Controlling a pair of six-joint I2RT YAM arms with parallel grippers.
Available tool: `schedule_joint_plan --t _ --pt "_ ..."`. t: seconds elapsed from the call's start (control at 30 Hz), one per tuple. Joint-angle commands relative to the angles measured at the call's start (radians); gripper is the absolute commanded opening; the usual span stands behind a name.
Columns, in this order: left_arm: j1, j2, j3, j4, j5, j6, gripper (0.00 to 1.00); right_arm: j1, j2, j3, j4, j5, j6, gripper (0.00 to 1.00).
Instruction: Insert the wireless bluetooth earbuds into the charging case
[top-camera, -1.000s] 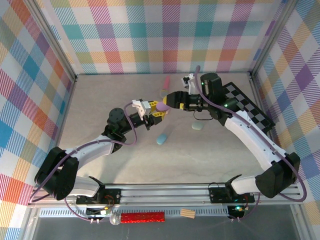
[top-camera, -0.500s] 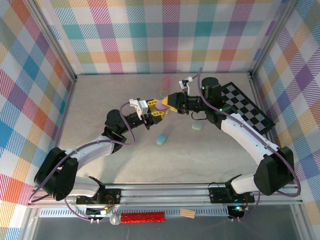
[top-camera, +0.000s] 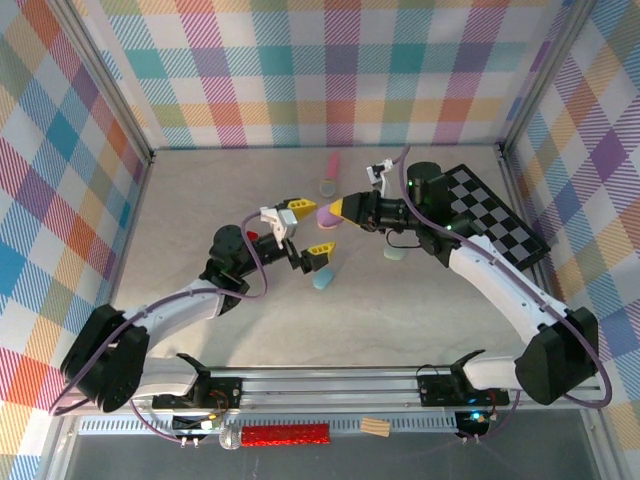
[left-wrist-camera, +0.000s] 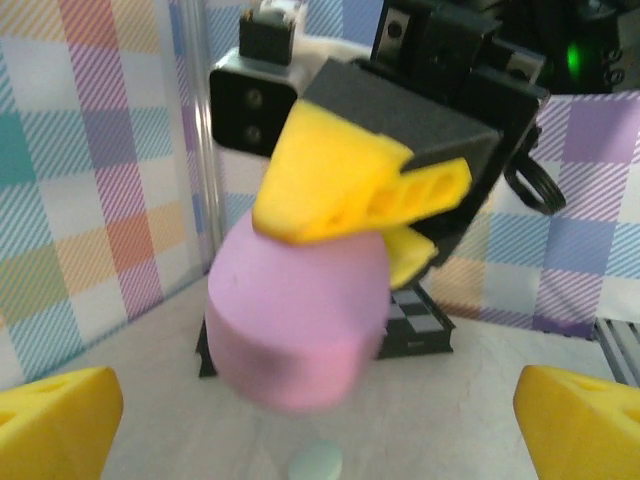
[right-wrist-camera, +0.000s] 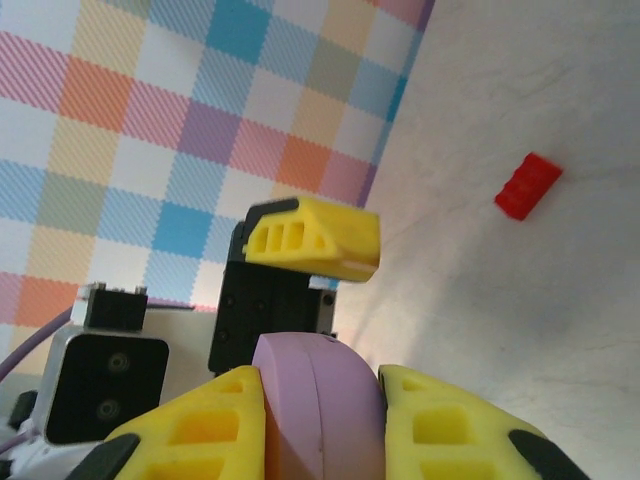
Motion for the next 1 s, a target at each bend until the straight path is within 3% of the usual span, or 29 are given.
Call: schedule_joint_plan --t 0.0,0.13,0.53,0.97 --pt "-0.013 -0.083 -0.044 -0.152 -0.046 0.078 1.0 0.004 -0.009 -0.048 -0.082 0.113 -0.109 0.13" --pt "-0.038 -0.147 -0.074 -0.357 -0.111 0.174 1.0 0.003 0.02 -0.107 -0.093 0.195 -0.127 0.12" --pt "-0.071 -0.193 -0.076 -0.642 -0.196 0.295 1.0 -0.009 0.217 -0.235 -0.009 0.344 -0.133 0.12" --pt "-0.071 -0.191 -0.052 -0.72 -0.225 0.339 1.0 -0.015 0.394 -0.273 0.063 0.371 -0.12 0.19"
